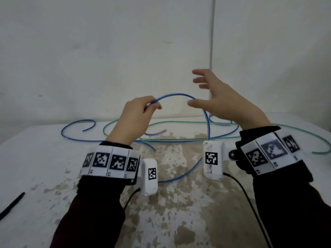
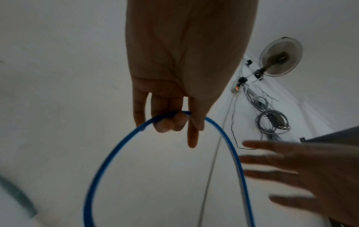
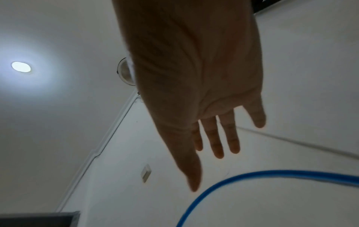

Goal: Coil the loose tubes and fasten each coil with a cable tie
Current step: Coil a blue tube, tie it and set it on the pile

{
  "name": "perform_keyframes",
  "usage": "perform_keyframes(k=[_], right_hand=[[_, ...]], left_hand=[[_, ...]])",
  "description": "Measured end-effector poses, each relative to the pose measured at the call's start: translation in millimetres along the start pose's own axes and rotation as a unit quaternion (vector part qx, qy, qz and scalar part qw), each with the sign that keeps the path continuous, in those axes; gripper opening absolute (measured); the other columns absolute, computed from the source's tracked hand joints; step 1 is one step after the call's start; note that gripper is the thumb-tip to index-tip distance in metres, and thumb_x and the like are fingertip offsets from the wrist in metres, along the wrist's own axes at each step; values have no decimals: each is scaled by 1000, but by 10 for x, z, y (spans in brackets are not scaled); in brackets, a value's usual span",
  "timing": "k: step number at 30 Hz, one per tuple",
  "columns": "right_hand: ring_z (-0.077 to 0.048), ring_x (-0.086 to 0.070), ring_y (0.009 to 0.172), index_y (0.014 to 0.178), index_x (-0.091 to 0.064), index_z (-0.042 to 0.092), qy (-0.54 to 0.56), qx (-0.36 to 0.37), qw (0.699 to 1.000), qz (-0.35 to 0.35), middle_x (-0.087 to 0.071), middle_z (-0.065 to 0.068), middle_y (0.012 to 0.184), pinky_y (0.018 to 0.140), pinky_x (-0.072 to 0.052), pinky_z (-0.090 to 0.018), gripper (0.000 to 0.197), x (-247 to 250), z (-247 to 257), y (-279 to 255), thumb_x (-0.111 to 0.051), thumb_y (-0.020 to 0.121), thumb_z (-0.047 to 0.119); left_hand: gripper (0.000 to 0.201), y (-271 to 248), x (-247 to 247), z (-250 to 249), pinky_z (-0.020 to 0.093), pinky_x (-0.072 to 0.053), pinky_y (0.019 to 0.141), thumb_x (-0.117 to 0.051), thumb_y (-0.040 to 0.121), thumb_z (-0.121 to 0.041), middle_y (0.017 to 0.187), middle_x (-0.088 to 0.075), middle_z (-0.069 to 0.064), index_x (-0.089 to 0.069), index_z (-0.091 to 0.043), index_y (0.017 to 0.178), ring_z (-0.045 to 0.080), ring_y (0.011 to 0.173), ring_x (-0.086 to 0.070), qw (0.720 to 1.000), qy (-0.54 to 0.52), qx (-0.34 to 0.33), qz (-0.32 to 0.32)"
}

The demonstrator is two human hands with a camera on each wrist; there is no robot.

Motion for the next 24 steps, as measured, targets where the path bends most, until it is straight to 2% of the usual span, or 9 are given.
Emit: perform_keyframes(k=[2, 4, 5, 7, 11, 14, 19, 22, 24], right_hand=[[-5, -49, 111, 134, -43, 29, -24, 45, 998, 36, -55, 8, 120, 88, -37, -21, 53, -124, 170, -17, -63, 86, 41], [-2, -55, 84, 118, -59, 24, -40, 56, 996, 48, -62, 4, 93, 68, -39, -14, 36, -236, 231, -4, -55, 90, 46], [1, -50, 65, 107, -64, 20, -42, 63, 996, 38, -58, 3, 76, 56, -36, -13, 31, -254, 237, 10, -52, 92, 44], [-3, -40, 48, 88, -65, 16, -40, 83, 996, 8, -41, 6, 56, 50, -33, -17, 27, -213, 231, 33, -49, 96, 37], [-3, -39, 52, 81, -60, 16, 60, 78, 992, -80, -35, 7, 57, 66, -54, -32, 25, 60, 135, 64, -45, 99, 25], [-4, -38, 53, 89, -62, 16, 107, 59, 986, -112, -35, 4, 59, 66, -55, -30, 23, 171, 57, 41, -43, 100, 22], [-5, -36, 51, 97, -61, 12, 126, 36, 984, -120, -36, 4, 61, 56, -48, -26, 23, 126, 51, 38, -40, 101, 19], [-8, -43, 55, 94, -62, 11, 128, 17, 987, -96, -44, 2, 67, 60, -51, -28, 23, 76, 61, 45, -40, 100, 17], [-7, -47, 57, 91, -64, 12, 139, 2, 989, -41, -50, 1, 71, 66, -54, -29, 24, -8, 76, 37, -42, 100, 14]], left_hand=[[22, -19, 7, -155, 20, -26, 46, -50, 97, -22, 49, -36, -5, -63, -24, 79, 9, 44, -35, 999, 9, -41, 19], [20, -26, 27, -252, 18, -26, 45, -52, 97, -23, 50, -37, -6, -61, -25, 79, 7, 44, -35, 998, 3, -59, 31], [16, -26, 49, -282, 17, -26, 45, -54, 96, -24, 51, -39, -6, -62, -23, 82, 6, 44, -35, 997, -8, -63, 31], [12, -26, 101, -294, 18, -31, 50, -57, 94, -23, 55, -50, 3, -63, -17, 86, 5, 48, -38, 997, -43, -61, 29], [12, -38, 141, -139, 24, -48, 70, -62, 90, -23, 70, -66, 1, -68, -16, 83, 9, 64, -59, 994, -93, -12, 64], [11, -60, 140, -70, 24, -47, 61, -59, 93, -18, 73, -67, -1, -63, -13, 83, 10, 62, -60, 989, -106, 25, 99], [24, -91, 208, -66, 29, -49, 47, -46, 99, -22, 69, -64, 13, -52, -6, 82, 25, 48, -59, 973, -177, 93, 111], [25, -82, 276, -65, 29, -53, 48, -47, 99, -18, 65, -62, 12, -54, -3, 81, 22, 46, -61, 969, -227, 81, 47], [21, -67, 334, -68, 27, -55, 52, -49, 99, -15, 71, -60, 11, -55, -2, 83, 21, 50, -65, 948, -304, 86, -26]])
Point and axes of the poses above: each hand's wrist, its own y-axis towards the middle knuckle, its own x-axis out of the back of the hand, z = x × y, the point moved 4 cm from there along y, towards the middle knuckle
